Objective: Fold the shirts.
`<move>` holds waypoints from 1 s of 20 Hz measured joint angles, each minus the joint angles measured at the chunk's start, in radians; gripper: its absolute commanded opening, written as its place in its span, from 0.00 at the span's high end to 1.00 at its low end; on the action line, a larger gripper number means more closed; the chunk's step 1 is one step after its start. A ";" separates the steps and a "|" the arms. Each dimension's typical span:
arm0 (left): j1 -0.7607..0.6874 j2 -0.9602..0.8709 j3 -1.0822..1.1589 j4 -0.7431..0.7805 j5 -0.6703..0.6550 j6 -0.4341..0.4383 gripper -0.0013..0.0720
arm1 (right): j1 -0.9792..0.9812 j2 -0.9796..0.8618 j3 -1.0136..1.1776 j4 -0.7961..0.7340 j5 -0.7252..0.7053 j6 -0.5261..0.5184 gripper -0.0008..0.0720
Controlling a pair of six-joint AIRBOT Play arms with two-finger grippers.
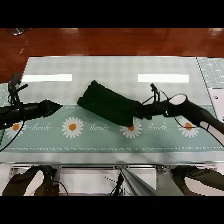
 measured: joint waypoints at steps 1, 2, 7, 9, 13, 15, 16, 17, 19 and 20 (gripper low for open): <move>0.000 0.000 0.000 0.000 0.000 0.000 0.94 | 0.000 -0.006 0.071 -0.017 0.018 -0.003 0.96; 0.000 0.000 0.000 0.000 0.000 0.000 0.94 | 0.000 -0.011 0.145 -0.037 0.032 0.003 0.96; 0.000 0.000 0.000 0.000 -0.001 0.000 0.94 | -0.033 -0.020 0.577 -0.266 0.144 0.155 0.96; 0.000 0.000 0.000 0.000 -0.002 0.000 0.94 | -0.084 -0.021 0.717 -0.359 0.232 0.220 0.96; 0.000 0.000 0.000 0.000 -0.003 0.000 0.94 | -0.253 -0.020 0.920 -0.461 0.446 0.291 0.96; 0.000 0.000 0.000 0.000 -0.004 0.000 0.94 | -0.363 -0.010 0.982 -0.481 0.552 0.311 0.96; 0.000 0.000 0.000 0.000 -0.004 0.000 0.94 | -0.423 -0.001 1.002 -0.488 0.600 0.319 0.96; 0.000 0.000 0.000 0.000 -0.004 0.000 0.94 | -0.483 0.009 1.016 -0.495 0.642 0.325 0.96; -0.003 0.000 0.000 0.000 -0.003 0.000 0.94 | -0.603 0.033 1.033 -0.510 0.718 0.335 0.96; -0.005 0.000 0.000 0.000 -0.003 0.000 0.94 | -0.664 0.046 1.039 -0.522 0.753 0.336 0.96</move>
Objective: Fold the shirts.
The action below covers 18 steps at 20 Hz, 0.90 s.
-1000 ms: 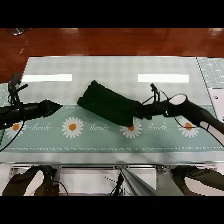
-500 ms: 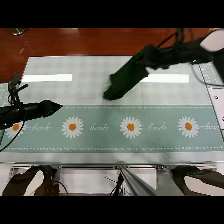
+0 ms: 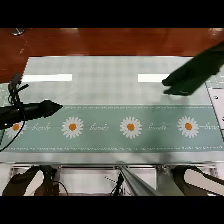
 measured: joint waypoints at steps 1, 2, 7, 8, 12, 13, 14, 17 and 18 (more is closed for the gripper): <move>-0.001 0.000 0.000 0.000 0.001 0.000 0.94 | -0.052 0.009 0.003 -0.015 0.037 0.002 0.96; -0.002 0.000 0.000 0.000 0.002 0.000 0.94 | -0.103 0.017 0.005 -0.037 0.073 0.003 0.96; -0.003 0.000 0.000 0.000 0.003 0.000 0.94 | -0.290 0.111 -0.090 -0.184 0.197 0.004 0.96; -0.003 0.000 0.000 0.000 0.003 0.000 0.94 | -0.326 0.144 -0.135 -0.238 0.206 0.003 0.96; -0.003 0.000 0.000 0.000 0.002 0.000 0.94 | -0.446 0.286 -0.357 -0.448 0.229 0.010 0.22; -0.003 0.000 0.000 0.000 0.002 0.000 0.94 | -0.466 0.322 -0.418 -0.498 0.231 0.019 0.11; -0.003 0.000 0.000 0.000 0.002 0.000 0.94 | -0.480 0.352 -0.471 -0.554 0.235 0.028 0.11; -0.003 0.000 0.000 -0.001 0.003 0.000 0.94 | -0.501 0.418 -0.580 -0.700 0.219 0.052 0.11; -0.003 0.000 0.003 -0.002 0.006 0.000 0.94 | -0.505 0.428 -0.594 -0.714 0.203 0.057 0.12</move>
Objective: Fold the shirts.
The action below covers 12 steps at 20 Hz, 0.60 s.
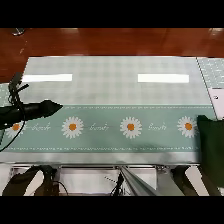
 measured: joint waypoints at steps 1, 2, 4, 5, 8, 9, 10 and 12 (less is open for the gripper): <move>0.001 -0.002 0.010 -0.004 0.014 0.000 0.94 | -0.002 0.008 -0.004 0.001 -0.027 0.002 0.15; 0.002 -0.010 0.034 -0.005 0.026 0.000 0.94 | -0.003 0.014 0.001 0.021 -0.063 0.005 0.32; 0.005 -0.046 0.136 -0.009 0.036 0.000 0.94 | -0.007 0.014 0.036 0.139 -0.166 0.006 0.96; 0.005 -0.074 0.207 -0.013 0.036 0.000 0.94 | -0.005 0.004 0.061 0.250 -0.228 -0.005 0.96; -0.025 -0.193 0.480 -0.037 0.027 -0.008 0.94 | 0.093 -0.040 0.119 0.610 -0.395 -0.095 0.96; -0.051 -0.233 0.564 -0.040 0.016 -0.015 0.94 | 0.176 -0.056 0.129 0.680 -0.433 -0.132 0.96; -0.089 -0.273 0.642 -0.046 0.008 -0.019 0.94 | 0.275 -0.069 0.130 0.701 -0.460 -0.161 0.96; -0.187 -0.327 0.726 -0.013 -0.004 -0.027 0.94 | 0.524 -0.092 0.085 0.632 -0.507 -0.183 0.96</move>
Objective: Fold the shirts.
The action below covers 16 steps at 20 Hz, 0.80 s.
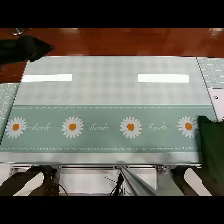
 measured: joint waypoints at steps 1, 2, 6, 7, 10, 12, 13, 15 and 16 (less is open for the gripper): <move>-0.055 -0.016 0.008 0.045 -0.007 -0.014 0.94 | 0.135 -0.011 -0.054 -0.092 -0.027 0.023 0.96; -0.114 -0.030 -0.006 0.121 -0.010 -0.042 0.94 | 0.247 -0.022 -0.113 -0.182 -0.061 0.071 0.96; -0.232 -0.056 -0.162 0.465 0.030 -0.219 0.94 | 0.496 -0.100 -0.279 -0.469 -0.125 0.247 0.96; -0.241 -0.063 -0.193 0.516 0.043 -0.251 0.94 | 0.516 -0.120 -0.286 -0.501 -0.131 0.271 0.96; -0.257 -0.087 -0.249 0.612 0.066 -0.309 0.94 | 0.541 -0.153 -0.289 -0.533 -0.156 0.305 0.96; -0.261 -0.096 -0.265 0.645 0.071 -0.327 0.94 | 0.548 -0.163 -0.289 -0.546 -0.154 0.314 0.96; -0.262 -0.099 -0.270 0.655 0.075 -0.333 0.94 | 0.551 -0.166 -0.289 -0.549 -0.148 0.317 0.96; -0.265 -0.103 -0.275 0.671 0.078 -0.340 0.94 | 0.554 -0.169 -0.289 -0.552 -0.140 0.319 0.96; -0.266 -0.104 -0.278 0.674 0.079 -0.343 0.94 | 0.555 -0.171 -0.289 -0.554 -0.138 0.322 0.96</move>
